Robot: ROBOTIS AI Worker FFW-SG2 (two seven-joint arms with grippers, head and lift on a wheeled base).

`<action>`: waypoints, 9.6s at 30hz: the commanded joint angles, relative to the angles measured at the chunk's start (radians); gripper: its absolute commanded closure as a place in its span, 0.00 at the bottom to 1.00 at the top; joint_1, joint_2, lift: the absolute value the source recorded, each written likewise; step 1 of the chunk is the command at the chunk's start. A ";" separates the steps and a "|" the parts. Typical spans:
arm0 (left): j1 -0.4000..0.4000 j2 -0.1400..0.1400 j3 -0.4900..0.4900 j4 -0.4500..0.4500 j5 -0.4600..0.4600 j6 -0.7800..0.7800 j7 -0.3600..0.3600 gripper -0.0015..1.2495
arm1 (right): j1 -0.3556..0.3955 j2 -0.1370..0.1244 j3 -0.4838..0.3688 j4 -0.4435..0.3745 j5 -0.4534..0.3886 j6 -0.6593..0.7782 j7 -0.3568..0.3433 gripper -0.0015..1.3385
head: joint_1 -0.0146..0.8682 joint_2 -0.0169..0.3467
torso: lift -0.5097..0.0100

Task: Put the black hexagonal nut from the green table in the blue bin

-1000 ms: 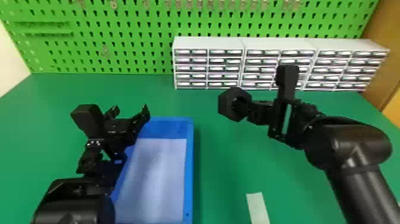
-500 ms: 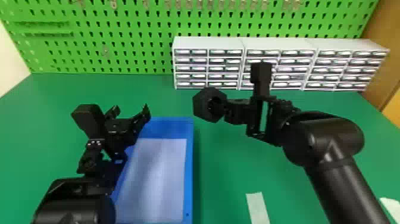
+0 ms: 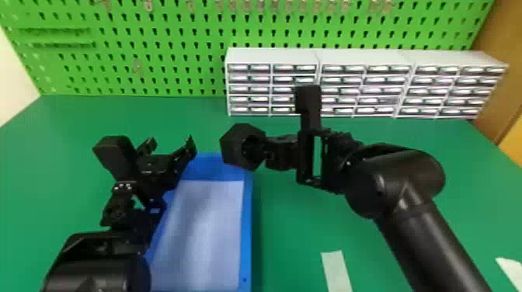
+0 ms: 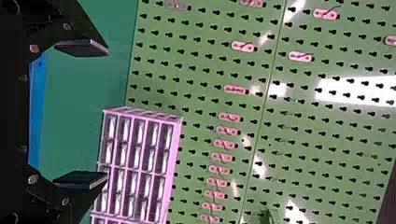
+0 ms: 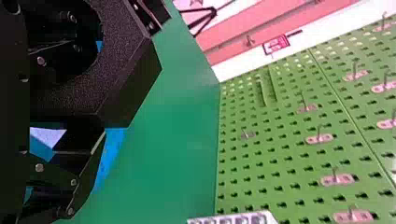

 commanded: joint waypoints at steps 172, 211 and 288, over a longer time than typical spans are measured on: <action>-0.008 0.000 0.026 0.018 -0.012 0.000 0.027 0.26 | 0.520 0.074 -0.536 -0.310 0.452 -0.601 -0.011 0.26 | 0.79 0.19 | 0.79; -0.015 0.000 0.018 0.021 -0.024 0.000 0.027 0.26 | 0.509 0.060 -0.506 -0.301 0.461 -0.586 -0.011 0.26 | 0.79 0.19 | 0.79; -0.013 0.000 0.009 0.020 -0.015 -0.003 0.027 0.26 | 0.525 0.060 -0.496 -0.301 0.454 -0.597 -0.011 0.26 | 0.79 0.19 | 0.79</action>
